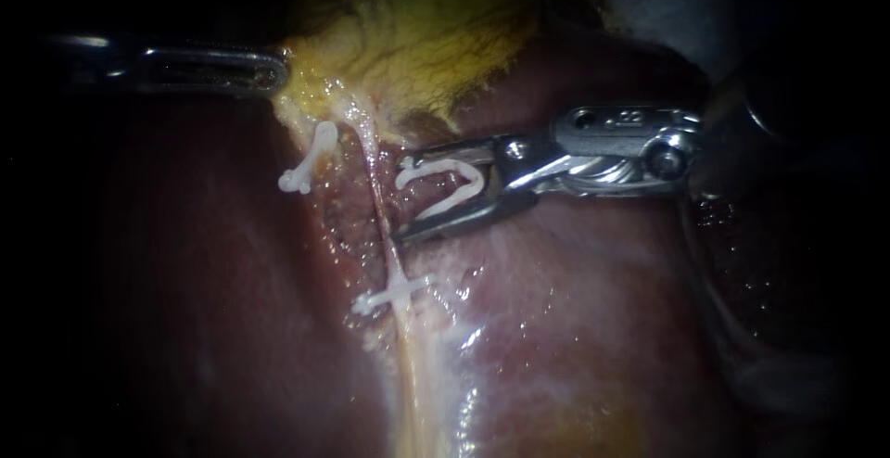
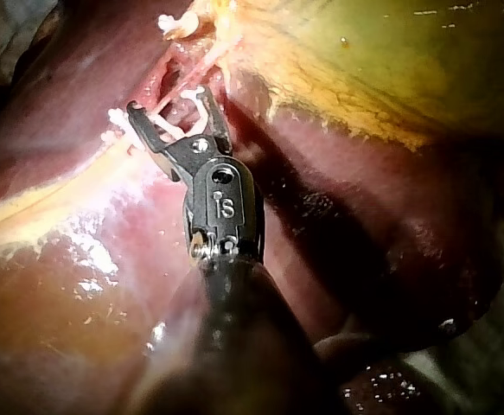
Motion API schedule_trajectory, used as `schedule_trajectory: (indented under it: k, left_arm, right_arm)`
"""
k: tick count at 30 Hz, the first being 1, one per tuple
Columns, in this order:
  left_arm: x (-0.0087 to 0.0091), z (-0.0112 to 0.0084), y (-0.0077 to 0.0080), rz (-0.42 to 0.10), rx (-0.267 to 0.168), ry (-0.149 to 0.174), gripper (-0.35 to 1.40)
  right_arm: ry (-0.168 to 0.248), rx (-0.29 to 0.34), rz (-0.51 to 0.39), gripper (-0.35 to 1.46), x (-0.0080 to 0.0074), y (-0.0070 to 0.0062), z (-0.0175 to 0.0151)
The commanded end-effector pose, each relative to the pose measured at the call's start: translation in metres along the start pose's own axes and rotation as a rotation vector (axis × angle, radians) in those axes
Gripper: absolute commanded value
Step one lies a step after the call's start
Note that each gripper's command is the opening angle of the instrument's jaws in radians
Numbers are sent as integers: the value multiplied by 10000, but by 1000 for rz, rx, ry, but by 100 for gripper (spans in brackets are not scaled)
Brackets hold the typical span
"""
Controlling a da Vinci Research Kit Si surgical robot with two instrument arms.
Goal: Clipping second clip right tube
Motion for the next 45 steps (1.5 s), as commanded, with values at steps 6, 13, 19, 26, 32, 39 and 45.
schedule_trajectory:
  k: [6, 13, 19, 26, 32, 39, 45]
  left_arm:
    - [0, 0, 0, 0, 0, 0, -35]
    - [0, 0, 0, 0, 0, 0, -35]
    - [0, 0, 0, 0, 0, 0, -35]
    - [0, 0, 0, 0, 0, 0, -35]
    - [0, 0, 0, 0, 0, 0, -35]
    - [0, 0, 0, 0, 0, 0, -35]
    - [1, 0, -1, 0, 0, 0, -35]
  right_arm:
    - [-28, 62, 62, 54, -18, -2, 11]
    - [-52, 94, 120, 54, -38, 5, 38]
    - [-64, 104, 137, 54, -52, 10, 55]
    - [29, 152, 184, 54, -53, 16, 67]
    - [109, 284, 248, 54, -50, 18, 75]
    - [141, 389, 256, 53, -57, 15, 80]
    - [172, 448, 252, 49, -56, 4, 81]
